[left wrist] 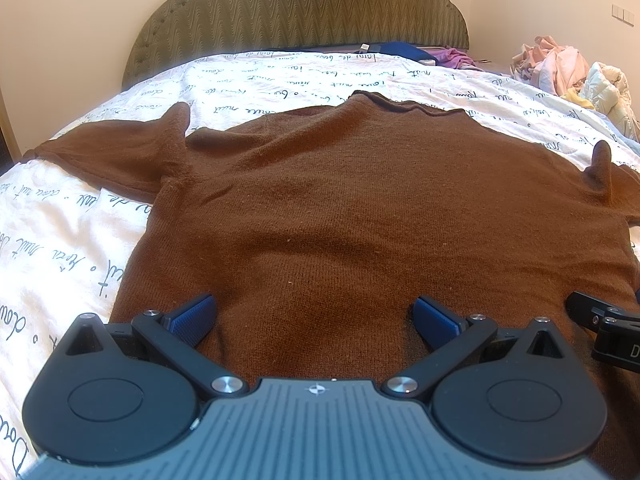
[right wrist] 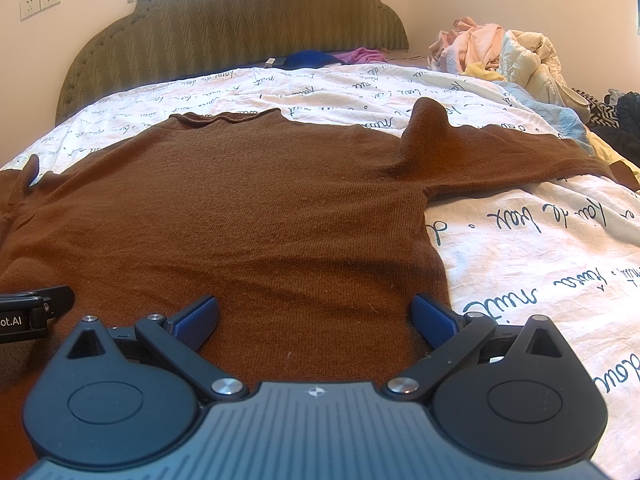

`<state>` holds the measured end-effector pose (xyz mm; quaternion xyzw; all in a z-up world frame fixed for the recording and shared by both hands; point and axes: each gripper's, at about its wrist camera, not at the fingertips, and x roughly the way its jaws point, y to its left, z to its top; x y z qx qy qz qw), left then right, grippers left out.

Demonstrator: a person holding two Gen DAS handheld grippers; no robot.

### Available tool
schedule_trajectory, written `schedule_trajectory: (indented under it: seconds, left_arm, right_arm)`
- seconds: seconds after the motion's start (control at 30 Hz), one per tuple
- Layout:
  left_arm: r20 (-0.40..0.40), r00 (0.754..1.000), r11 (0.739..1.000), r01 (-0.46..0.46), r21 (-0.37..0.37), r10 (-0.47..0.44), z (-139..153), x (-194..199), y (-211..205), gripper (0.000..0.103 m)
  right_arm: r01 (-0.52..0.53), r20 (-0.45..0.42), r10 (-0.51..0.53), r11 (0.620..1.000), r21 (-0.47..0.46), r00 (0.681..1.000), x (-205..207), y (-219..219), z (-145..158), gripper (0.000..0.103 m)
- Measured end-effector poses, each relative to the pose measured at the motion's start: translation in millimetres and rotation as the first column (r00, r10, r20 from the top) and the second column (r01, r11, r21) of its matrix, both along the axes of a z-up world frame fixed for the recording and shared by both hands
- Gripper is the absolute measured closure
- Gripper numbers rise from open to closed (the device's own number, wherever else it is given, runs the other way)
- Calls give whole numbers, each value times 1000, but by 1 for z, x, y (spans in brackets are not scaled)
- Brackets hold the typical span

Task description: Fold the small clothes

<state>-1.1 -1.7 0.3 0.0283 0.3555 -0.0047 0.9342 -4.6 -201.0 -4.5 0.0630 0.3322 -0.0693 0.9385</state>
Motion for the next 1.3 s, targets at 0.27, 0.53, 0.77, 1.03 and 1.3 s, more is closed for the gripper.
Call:
schedule_trajectory:
  seconds: [0.27, 0.53, 0.77, 1.03, 1.3]
  left_arm:
    - [0, 1000, 1000, 0, 0, 0, 0, 0, 0, 0]
    - [0, 1000, 1000, 0, 0, 0, 0, 0, 0, 0]
    - [0, 1000, 1000, 0, 0, 0, 0, 0, 0, 0]
    - [6, 1000, 1000, -1, 10, 1, -1, 0, -2, 0]
    - [5, 1000, 1000, -5, -1, 5, 1, 0, 1, 0]
  right_arm:
    - [0, 0, 0, 1000, 0, 1000, 0, 0, 0, 0]
    - [0, 0, 0, 1000, 0, 1000, 0, 0, 0, 0]
    - [0, 0, 0, 1000, -1, 1000, 0, 0, 0, 0]
    - [-3, -2, 3, 1000, 4, 1000, -1, -1, 0, 0]
    - [-112, 191, 62, 957, 269, 980, -13, -71, 28, 0]
